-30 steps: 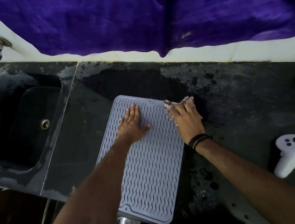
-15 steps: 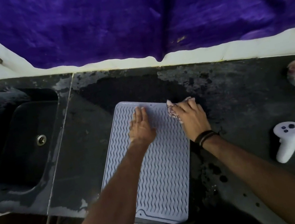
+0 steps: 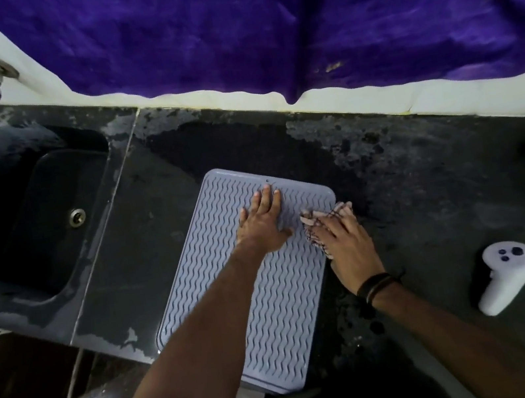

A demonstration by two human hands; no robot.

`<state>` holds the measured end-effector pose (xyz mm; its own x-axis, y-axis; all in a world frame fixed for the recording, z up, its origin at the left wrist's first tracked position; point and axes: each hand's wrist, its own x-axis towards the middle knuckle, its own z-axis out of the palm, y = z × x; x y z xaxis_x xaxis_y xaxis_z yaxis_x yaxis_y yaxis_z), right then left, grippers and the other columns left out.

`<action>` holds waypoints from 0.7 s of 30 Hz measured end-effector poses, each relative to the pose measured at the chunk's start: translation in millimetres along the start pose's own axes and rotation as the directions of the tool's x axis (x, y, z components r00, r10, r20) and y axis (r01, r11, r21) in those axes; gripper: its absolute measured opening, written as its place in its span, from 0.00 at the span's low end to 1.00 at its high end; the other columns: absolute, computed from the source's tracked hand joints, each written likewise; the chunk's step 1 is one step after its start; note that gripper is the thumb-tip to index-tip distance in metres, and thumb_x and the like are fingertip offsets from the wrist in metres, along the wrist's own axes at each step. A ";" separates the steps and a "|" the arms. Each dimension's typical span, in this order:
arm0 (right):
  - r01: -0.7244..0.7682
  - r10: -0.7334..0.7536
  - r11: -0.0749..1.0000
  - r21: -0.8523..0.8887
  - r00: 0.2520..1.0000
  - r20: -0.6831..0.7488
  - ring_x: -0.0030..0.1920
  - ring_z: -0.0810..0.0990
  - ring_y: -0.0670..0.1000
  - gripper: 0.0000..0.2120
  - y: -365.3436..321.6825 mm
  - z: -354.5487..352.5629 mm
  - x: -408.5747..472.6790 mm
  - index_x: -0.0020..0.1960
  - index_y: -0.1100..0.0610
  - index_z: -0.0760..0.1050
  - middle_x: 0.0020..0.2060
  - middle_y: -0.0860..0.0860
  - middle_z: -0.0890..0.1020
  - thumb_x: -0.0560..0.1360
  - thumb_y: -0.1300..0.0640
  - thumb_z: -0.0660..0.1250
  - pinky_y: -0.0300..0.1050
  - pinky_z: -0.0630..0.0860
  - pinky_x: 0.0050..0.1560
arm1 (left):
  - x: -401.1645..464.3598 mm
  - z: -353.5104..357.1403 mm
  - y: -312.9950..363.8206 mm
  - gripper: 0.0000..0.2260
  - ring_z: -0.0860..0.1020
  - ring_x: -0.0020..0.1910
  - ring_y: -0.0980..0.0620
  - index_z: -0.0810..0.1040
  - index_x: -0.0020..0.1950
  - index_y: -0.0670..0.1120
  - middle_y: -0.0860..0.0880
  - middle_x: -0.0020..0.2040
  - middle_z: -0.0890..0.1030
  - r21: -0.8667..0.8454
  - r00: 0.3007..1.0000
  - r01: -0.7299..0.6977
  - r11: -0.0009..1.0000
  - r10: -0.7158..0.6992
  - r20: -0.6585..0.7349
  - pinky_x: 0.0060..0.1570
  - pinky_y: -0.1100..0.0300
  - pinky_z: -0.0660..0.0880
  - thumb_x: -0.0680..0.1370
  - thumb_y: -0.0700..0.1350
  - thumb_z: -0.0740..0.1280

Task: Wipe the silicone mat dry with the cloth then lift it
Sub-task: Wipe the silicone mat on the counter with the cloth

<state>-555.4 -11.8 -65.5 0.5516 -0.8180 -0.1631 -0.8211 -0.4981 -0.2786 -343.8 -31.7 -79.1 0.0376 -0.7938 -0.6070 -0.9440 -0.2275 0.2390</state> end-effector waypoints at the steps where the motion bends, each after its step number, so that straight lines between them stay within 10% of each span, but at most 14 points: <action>1: 0.004 -0.004 1.000 0.008 1.000 0.010 0.70 0.66 0.61 0.35 0.7 -1.6 -0.5 0.72 0.51 0.70 0.67 0.50 0.73 0.67 0.69 0.67 0.60 0.67 0.71 | -0.3 -0.5 -0.2 0.44 0.35 0.81 0.47 0.35 0.82 0.51 0.50 0.82 0.33 -0.002 1.000 -0.006 1.000 0.006 0.002 0.78 0.41 0.40 0.80 0.59 0.64; 6: -0.030 0.032 0.999 0.019 0.994 -0.102 0.65 0.69 0.60 0.33 6.3 -26.9 46.1 0.71 0.50 0.68 0.61 0.50 0.76 0.69 0.67 0.67 0.55 0.72 0.61 | -1.9 -3.6 2.1 0.43 0.35 0.81 0.47 0.35 0.82 0.51 0.49 0.82 0.33 -0.005 1.000 -0.008 1.000 0.008 0.011 0.78 0.39 0.41 0.80 0.58 0.64; 13: 0.013 -0.013 1.000 -0.018 1.000 -0.028 0.72 0.62 0.60 0.31 13.0 -21.0 64.0 0.79 0.51 0.57 0.70 0.52 0.70 0.78 0.62 0.60 0.56 0.54 0.77 | -0.1 -2.3 2.1 0.43 0.35 0.81 0.47 0.35 0.82 0.51 0.50 0.82 0.33 0.008 1.000 0.018 1.000 -0.018 0.007 0.79 0.41 0.41 0.80 0.58 0.64; 21: 0.083 -0.082 0.996 0.020 0.996 -0.027 0.71 0.65 0.59 0.40 8.9 -0.5 1.6 0.75 0.51 0.66 0.69 0.49 0.72 0.64 0.67 0.70 0.60 0.63 0.74 | 3.7 5.3 -2.8 0.44 0.34 0.80 0.49 0.34 0.82 0.53 0.52 0.81 0.32 0.013 1.000 0.027 1.000 -0.027 -0.003 0.77 0.43 0.39 0.80 0.59 0.64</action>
<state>-561.9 -17.6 -67.8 0.6129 -0.7819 -0.1141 -0.7697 -0.5582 -0.3097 -342.8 -31.0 -86.0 0.0645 -0.7893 -0.6106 -0.9468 -0.2418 0.2125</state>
